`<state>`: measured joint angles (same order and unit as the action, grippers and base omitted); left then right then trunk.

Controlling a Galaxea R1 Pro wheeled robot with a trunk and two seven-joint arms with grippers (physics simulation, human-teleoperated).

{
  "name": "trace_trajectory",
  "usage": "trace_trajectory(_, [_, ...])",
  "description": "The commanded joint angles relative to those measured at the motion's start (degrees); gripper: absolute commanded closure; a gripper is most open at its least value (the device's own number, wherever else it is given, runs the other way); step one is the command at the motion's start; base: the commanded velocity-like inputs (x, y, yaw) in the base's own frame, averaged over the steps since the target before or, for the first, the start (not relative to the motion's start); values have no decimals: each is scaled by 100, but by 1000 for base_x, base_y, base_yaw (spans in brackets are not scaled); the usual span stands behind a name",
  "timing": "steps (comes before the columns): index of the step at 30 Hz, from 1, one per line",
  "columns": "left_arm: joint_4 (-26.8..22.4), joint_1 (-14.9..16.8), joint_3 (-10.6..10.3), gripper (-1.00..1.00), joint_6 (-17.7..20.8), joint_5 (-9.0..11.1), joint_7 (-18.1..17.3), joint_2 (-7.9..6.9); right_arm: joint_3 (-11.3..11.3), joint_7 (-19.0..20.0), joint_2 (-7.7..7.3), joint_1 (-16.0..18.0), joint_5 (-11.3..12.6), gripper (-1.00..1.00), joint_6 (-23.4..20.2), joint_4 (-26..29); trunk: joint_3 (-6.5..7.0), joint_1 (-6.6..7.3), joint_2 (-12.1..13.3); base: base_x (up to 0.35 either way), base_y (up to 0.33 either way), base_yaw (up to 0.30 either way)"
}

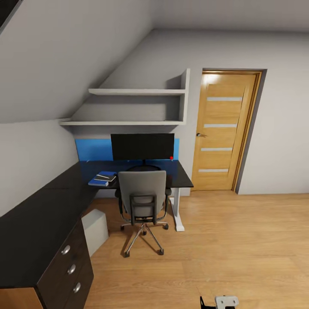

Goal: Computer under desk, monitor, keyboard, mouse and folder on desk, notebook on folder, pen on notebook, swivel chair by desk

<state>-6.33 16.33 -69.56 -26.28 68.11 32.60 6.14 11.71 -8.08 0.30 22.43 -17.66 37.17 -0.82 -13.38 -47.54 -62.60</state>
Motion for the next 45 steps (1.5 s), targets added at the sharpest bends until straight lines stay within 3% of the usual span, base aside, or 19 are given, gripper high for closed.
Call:
trace_trajectory(1, [62,-38,-58,-100,-18,35,27,-5,33,-33,1,-5,-62,-100,11,-14,11,22,36,0,0,0])
trace_trajectory(6, [262,-263,-56,-100,-160,41,13,-141,33,-23,9,-32,-62,-100,-2,-31,101,132,237,0,0,0])
trace_trajectory(9, [334,-676,-45,-100,-939,54,-279,-421,33,-26,-5,-43,-63,-100,-7,-32,155,198,357,0,0,0])
trace_trajectory(17, [357,-888,-39,-100,-1361,76,-770,-606,33,-21,-6,-45,-63,-100,-8,-32,155,198,357,0,0,0])
trace_trajectory(45, [345,-922,-56,-100,-1406,37,-896,-597,33,-18,-4,-45,-63,-100,-8,-32,155,198,357,0,0,0])
